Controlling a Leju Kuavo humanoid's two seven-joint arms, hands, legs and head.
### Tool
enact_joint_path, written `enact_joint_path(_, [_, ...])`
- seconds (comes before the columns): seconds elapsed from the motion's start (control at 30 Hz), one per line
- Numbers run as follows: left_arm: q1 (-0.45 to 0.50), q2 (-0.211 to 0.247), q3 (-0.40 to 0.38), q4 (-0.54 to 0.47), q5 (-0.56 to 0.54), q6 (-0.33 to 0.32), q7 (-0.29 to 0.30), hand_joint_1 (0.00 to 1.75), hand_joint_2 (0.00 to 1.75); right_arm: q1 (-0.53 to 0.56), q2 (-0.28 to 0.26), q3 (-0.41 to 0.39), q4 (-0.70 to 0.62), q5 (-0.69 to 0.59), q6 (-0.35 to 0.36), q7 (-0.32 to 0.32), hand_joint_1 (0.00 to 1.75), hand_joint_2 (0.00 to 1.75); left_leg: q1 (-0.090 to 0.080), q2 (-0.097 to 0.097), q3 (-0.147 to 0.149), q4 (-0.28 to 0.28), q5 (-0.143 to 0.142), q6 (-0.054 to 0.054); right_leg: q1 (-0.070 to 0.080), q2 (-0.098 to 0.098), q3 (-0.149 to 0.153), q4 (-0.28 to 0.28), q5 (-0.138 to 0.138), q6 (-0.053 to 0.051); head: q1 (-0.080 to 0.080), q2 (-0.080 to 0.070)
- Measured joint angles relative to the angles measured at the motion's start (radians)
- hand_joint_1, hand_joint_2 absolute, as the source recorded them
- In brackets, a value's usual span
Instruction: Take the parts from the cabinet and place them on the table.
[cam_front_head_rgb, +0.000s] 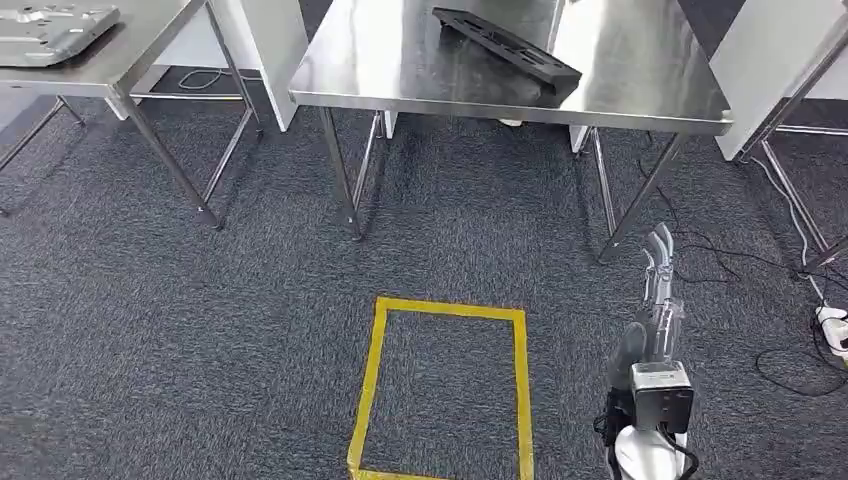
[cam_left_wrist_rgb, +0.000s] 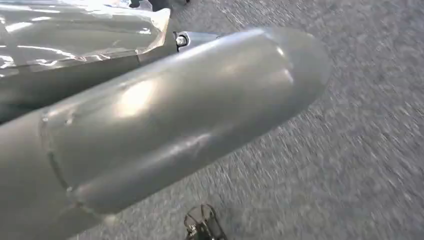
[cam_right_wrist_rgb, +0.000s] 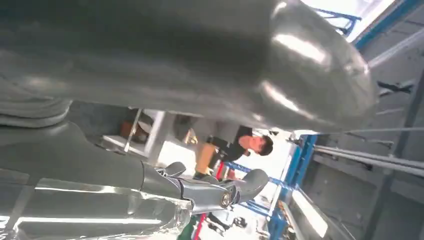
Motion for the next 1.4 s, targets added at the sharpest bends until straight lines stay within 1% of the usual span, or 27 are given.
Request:
enact_joint_path(0.03, [0.0, -0.003, 0.002, -0.007, -0.01, 0.0, 0.01, 0.0, 0.0, -0.01, 0.0, 0.003, 0.009, -0.004, 0.0, -0.003, 0.0, 0.0, 0.0, -0.001, 0.078, -0.098, -0.005, 0.005, 0.0, 0.001, -0.017, 0.009, 0.01, 0.004, 0.0, 0.0])
enact_joint_path(0.07, [-0.002, -0.007, 0.003, -0.013, -0.016, 0.0, 0.016, 0.0, 0.0, -0.021, 0.0, 0.008, 0.016, -0.008, 0.0, -0.005, 0.0, 0.0, -0.004, -0.004, 0.155, -0.205, -0.059, 0.011, 0.004, 0.003, -0.027, 0.015, 0.019, 0.01, -0.001, 0.0])
enact_joint_path(0.1, [-0.002, -0.01, 0.003, -0.02, -0.02, 0.0, 0.015, 0.0, 0.0, -0.032, 0.0, 0.013, 0.024, -0.014, -0.004, -0.009, 0.0, 0.0, -0.006, -0.006, 0.18, -0.263, -0.076, 0.017, 0.006, 0.002, -0.03, 0.018, 0.026, 0.017, 0.001, 0.0])
enact_joint_path(0.2, [-0.002, -0.017, 0.005, -0.022, 0.003, 0.0, -0.018, 0.0, 0.0, -0.055, -0.002, 0.024, 0.053, -0.026, -0.023, -0.015, 0.0, 0.0, -0.017, -0.005, 0.153, -0.258, -0.052, 0.04, 0.002, 0.0, -0.032, 0.001, 0.06, 0.04, 0.003, 0.0])
enact_joint_path(0.23, [-0.002, -0.018, 0.006, -0.022, 0.016, 0.0, -0.031, 0.0, 0.0, -0.057, -0.006, 0.024, 0.06, -0.031, -0.027, -0.017, 0.0, 0.0, -0.007, 0.003, 0.138, -0.264, -0.029, 0.05, -0.001, 0.001, -0.043, 0.012, 0.053, 0.042, 0.003, 0.0])
enact_joint_path(0.33, [-0.003, -0.015, 0.008, -0.014, 0.056, 0.0, -0.082, 0.0, 0.0, -0.052, -0.019, 0.024, 0.068, -0.04, -0.047, -0.019, 0.0, 0.0, -0.011, 0.005, 0.086, -0.263, 0.015, 0.063, 0.0, 0.008, -0.099, 0.176, -0.127, 0.017, 0.016, 0.0])
enact_joint_path(0.37, [-0.003, -0.011, 0.009, -0.006, 0.066, -0.001, -0.102, 0.0, 0.0, -0.046, -0.025, 0.024, 0.068, -0.043, -0.054, -0.019, 0.0, 0.0, -0.012, 0.005, 0.065, -0.262, 0.031, 0.064, 0.0, 0.009, -0.112, 0.262, -0.167, 0.02, 0.014, 0.0])
enact_joint_path(0.4, [-0.003, -0.007, 0.009, 0.002, 0.075, -0.007, -0.116, 0.0, 0.0, -0.037, -0.03, 0.024, 0.068, -0.045, -0.061, -0.019, 0.0, 0.0, -0.013, 0.006, 0.053, -0.261, 0.045, 0.063, 0.0, 0.01, -0.114, 0.318, -0.172, 0.028, 0.016, 0.0])
enact_joint_path(0.43, [-0.003, -0.001, 0.009, 0.009, 0.081, -0.014, -0.127, 0.0, 0.0, -0.025, -0.035, 0.024, 0.068, -0.047, -0.066, -0.019, 0.0, 0.0, -0.013, 0.006, 0.033, -0.259, 0.06, 0.062, 0.0, 0.011, -0.098, 0.34, -0.152, 0.042, 0.016, 0.0])
enact_joint_path(0.5, [-0.003, 0.008, 0.009, 0.021, 0.086, -0.027, -0.142, 0.0, 0.0, -0.008, -0.044, 0.024, 0.064, -0.051, -0.076, -0.018, 0.0, 0.0, -0.013, 0.006, -0.002, -0.254, 0.084, 0.056, 0.0, 0.011, -0.016, 0.263, -0.089, 0.063, 0.016, 0.0])
enact_joint_path(0.53, [-0.003, 0.014, 0.009, 0.027, 0.088, -0.036, -0.15, 0.0, 0.0, -0.001, -0.048, 0.022, 0.056, -0.054, -0.079, -0.016, 0.0, 0.0, -0.013, 0.006, -0.019, -0.249, 0.096, 0.052, 0.0, 0.011, 0.063, 0.155, -0.08, 0.06, 0.016, 0.0])
enact_joint_path(0.6, [-0.004, 0.021, 0.009, 0.036, 0.092, -0.049, -0.161, 0.0, 0.0, 0.005, -0.056, 0.021, 0.034, -0.059, -0.084, -0.011, 0.0, 0.0, -0.019, 0.006, -0.034, -0.235, 0.111, 0.042, 0.007, 0.012, 0.196, -0.04, -0.138, 0.037, 0.016, 0.0])
enact_joint_path(0.7, [-0.004, 0.034, 0.008, 0.044, 0.093, -0.063, -0.168, 0.0, 0.0, 0.022, -0.064, 0.018, 0.012, -0.064, -0.089, 0.002, 0.0, 0.0, -0.012, 0.01, -0.037, -0.243, 0.142, 0.021, 0.013, 0.013, 0.168, -0.029, -0.126, 0.016, 0.01, 0.0])
enact_joint_path(0.73, [-0.001, 0.039, 0.008, 0.046, 0.095, -0.065, -0.169, 0.0, 0.0, 0.027, -0.066, 0.016, 0.006, -0.064, -0.09, 0.01, 0.0, 0.0, -0.008, 0.007, -0.041, -0.239, 0.138, 0.014, -0.001, 0.011, 0.159, -0.033, -0.11, 0.004, 0.011, 0.0])
enact_joint_path(0.8, [0.001, 0.047, 0.008, 0.051, 0.097, -0.074, -0.171, 0.0, 0.0, 0.032, -0.066, 0.015, -0.007, -0.061, -0.092, 0.019, 0.0, 0.0, -0.004, 0.001, -0.065, -0.16, 0.005, -0.002, 0.002, 0.007, 0.135, -0.033, -0.086, -0.012, 0.002, 0.0])
enact_joint_path(0.83, [0.0, 0.051, 0.008, 0.052, 0.097, -0.077, -0.172, 0.0, 0.0, 0.037, -0.066, 0.015, -0.013, -0.059, -0.092, 0.019, 0.0, 0.0, -0.003, 0.0, -0.081, -0.087, -0.06, -0.007, 0.002, 0.007, 0.12, -0.032, -0.073, -0.012, 0.0, 0.0])
enact_joint_path(0.87, [0.0, 0.054, 0.008, 0.054, 0.097, -0.08, -0.172, 0.0, 0.0, 0.04, -0.066, 0.014, -0.016, -0.059, -0.092, 0.021, 0.0, 0.0, -0.002, 0.0, -0.095, -0.007, -0.109, -0.012, 0.003, 0.007, 0.103, -0.031, -0.06, -0.012, 0.002, 0.0])
enact_joint_path(0.9, [0.0, 0.057, 0.008, 0.056, 0.097, -0.083, -0.173, 0.0, 0.0, 0.043, -0.066, 0.013, -0.018, -0.059, -0.092, 0.023, 0.0, 0.0, -0.001, 0.0, -0.101, 0.057, -0.121, -0.014, 0.003, 0.007, 0.092, -0.027, -0.046, -0.011, 0.002, 0.0])
enact_joint_path(0.97, [0.0, 0.061, 0.008, 0.058, 0.097, -0.089, -0.176, 0.0, 0.0, 0.048, -0.067, 0.013, -0.023, -0.058, -0.095, 0.023, 0.0, 0.0, -0.001, 0.0, -0.085, 0.089, -0.078, -0.014, 0.003, 0.007, 0.059, -0.018, -0.029, -0.008, 0.001, 0.0])
enact_joint_path(1.13, [0.0, 0.061, 0.008, 0.059, 0.097, -0.09, -0.176, 0.0, 0.0, 0.049, -0.067, 0.013, -0.024, -0.057, -0.095, 0.023, 0.0, 0.0, 0.0, 0.0, -0.078, 0.085, -0.067, -0.014, 0.003, 0.007, 0.054, -0.015, -0.026, -0.007, 0.0, 0.0])
enact_joint_path(1.17, [0.0, 0.067, 0.007, 0.061, 0.095, -0.107, -0.183, 0.0, 0.0, 0.06, -0.067, 0.008, -0.039, -0.053, -0.097, 0.025, 0.0, 0.0, 0.0, -0.001, 0.058, -0.073, -0.005, -0.004, 0.002, 0.008, 0.01, 0.005, -0.008, 0.003, 0.0, 0.0])
enact_joint_path(1.2, [-0.001, 0.071, 0.003, 0.064, 0.093, -0.116, -0.188, 0.0, 0.0, 0.07, -0.066, 0.002, -0.069, -0.049, -0.1, 0.029, 0.0, 0.0, -0.013, -0.006, 0.163, -0.244, -0.058, 0.022, 0.006, 0.004, -0.008, 0.013, 0.023, 0.028, 0.002, 0.0])
enact_joint_path(1.23, [0.0, 0.072, 0.003, 0.066, 0.092, -0.116, -0.188, 0.0, 0.0, 0.078, -0.067, -0.002, -0.074, -0.049, -0.1, 0.032, 0.0, 0.0, -0.012, -0.003, 0.14, -0.254, -0.032, 0.043, 0.007, 0.006, -0.014, 0.009, 0.04, 0.041, 0.004, 0.0])
enact_joint_path(1.27, [-0.001, 0.072, 0.003, 0.066, 0.092, -0.116, -0.188, 0.0, 0.0, 0.082, -0.068, -0.005, -0.077, -0.049, -0.1, 0.032, 0.0, 0.0, -0.01, 0.005, 0.126, -0.256, -0.019, 0.052, 0.003, 0.009, -0.033, 0.03, 0.008, 0.037, 0.001, 0.0])
enact_joint_path(1.3, [-0.002, 0.074, 0.003, 0.066, 0.092, -0.116, -0.188, 0.0, 0.0, 0.084, -0.069, -0.005, -0.078, -0.049, -0.1, 0.034, 0.0, 0.0, -0.011, 0.005, 0.109, -0.256, -0.004, 0.065, 0.002, 0.012, -0.053, 0.074, -0.048, 0.027, 0.009, 0.0])
enact_joint_path(1.37, [0.0, 0.074, 0.003, 0.068, 0.092, -0.116, -0.188, 0.0, 0.0, 0.086, -0.071, -0.006, -0.08, -0.049, -0.1, 0.034, 0.0, 0.0, -0.013, 0.008, 0.074, -0.255, 0.024, 0.066, 0.001, 0.013, -0.095, 0.232, -0.157, 0.02, 0.01, 0.0])
enact_joint_path(1.4, [0.0, 0.075, 0.003, 0.068, 0.092, -0.116, -0.188, 0.0, 0.0, 0.087, -0.071, -0.007, -0.08, -0.049, -0.1, 0.034, 0.0, 0.0, -0.014, 0.009, 0.056, -0.253, 0.037, 0.066, 0.001, 0.013, -0.104, 0.3, -0.179, 0.025, 0.011, 0.0])
